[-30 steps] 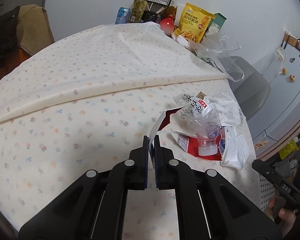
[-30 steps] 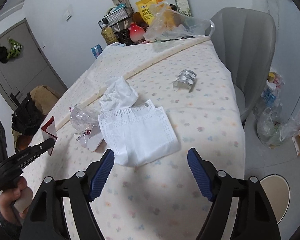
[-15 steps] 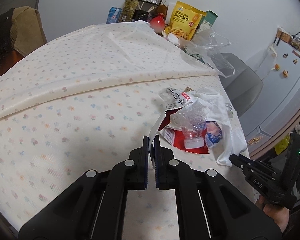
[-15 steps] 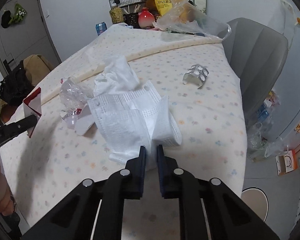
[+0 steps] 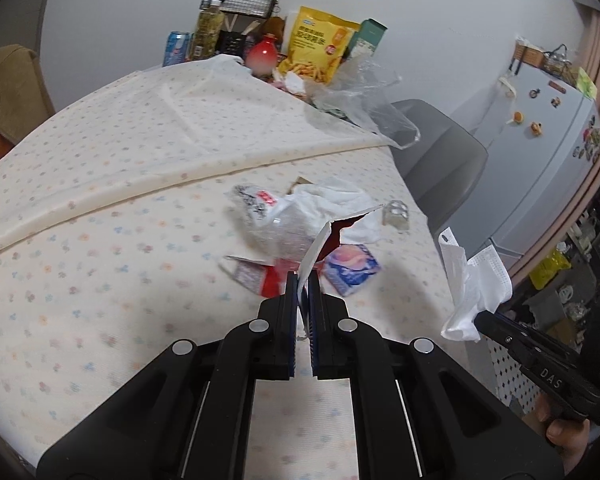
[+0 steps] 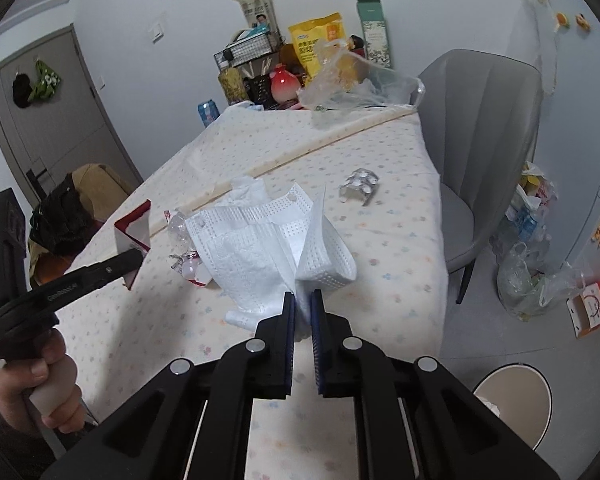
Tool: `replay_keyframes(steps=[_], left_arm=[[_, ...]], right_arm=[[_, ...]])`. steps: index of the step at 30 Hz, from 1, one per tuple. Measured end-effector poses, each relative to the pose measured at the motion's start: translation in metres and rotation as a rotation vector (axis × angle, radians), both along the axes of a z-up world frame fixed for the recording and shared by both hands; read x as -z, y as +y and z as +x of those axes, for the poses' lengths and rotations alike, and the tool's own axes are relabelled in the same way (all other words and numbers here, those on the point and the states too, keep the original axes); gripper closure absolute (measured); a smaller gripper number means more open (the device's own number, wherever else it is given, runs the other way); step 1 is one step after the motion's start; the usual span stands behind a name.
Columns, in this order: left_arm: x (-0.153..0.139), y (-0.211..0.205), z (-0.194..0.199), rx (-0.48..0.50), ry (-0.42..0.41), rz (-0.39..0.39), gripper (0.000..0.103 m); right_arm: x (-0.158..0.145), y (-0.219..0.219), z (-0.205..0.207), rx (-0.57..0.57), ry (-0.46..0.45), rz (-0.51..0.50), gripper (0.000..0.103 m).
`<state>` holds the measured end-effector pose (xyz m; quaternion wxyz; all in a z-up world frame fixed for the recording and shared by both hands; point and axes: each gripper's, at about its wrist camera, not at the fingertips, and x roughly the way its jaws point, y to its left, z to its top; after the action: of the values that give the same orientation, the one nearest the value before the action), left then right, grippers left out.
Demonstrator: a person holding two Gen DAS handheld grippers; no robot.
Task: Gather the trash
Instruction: 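Carry both items to the trash bin and open the right tool over it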
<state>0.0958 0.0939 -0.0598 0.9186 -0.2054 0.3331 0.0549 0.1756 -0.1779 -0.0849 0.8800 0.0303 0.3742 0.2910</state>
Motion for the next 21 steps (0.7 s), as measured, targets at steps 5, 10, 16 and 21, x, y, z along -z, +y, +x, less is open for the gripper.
replay_keyframes(steps=[5,10,16,21], left_arm=[[-0.004,-0.031,0.010,0.072,-0.009,0.006,0.097],[-0.006,-0.064,0.024,0.142,-0.011,0.006,0.097],[-0.008,-0.100,0.040,0.211,-0.006,0.014,0.097],[-0.006,-0.128,0.054,0.261,0.007,0.021,0.097]], right_arm=[[-0.002,-0.034,-0.008,0.063,0.016,0.029,0.095],[-0.002,-0.060,-0.012,0.111,0.016,0.035,0.095],[0.000,-0.098,-0.016,0.185,0.018,0.059,0.094],[0.007,-0.131,-0.017,0.253,0.030,0.080,0.094]])
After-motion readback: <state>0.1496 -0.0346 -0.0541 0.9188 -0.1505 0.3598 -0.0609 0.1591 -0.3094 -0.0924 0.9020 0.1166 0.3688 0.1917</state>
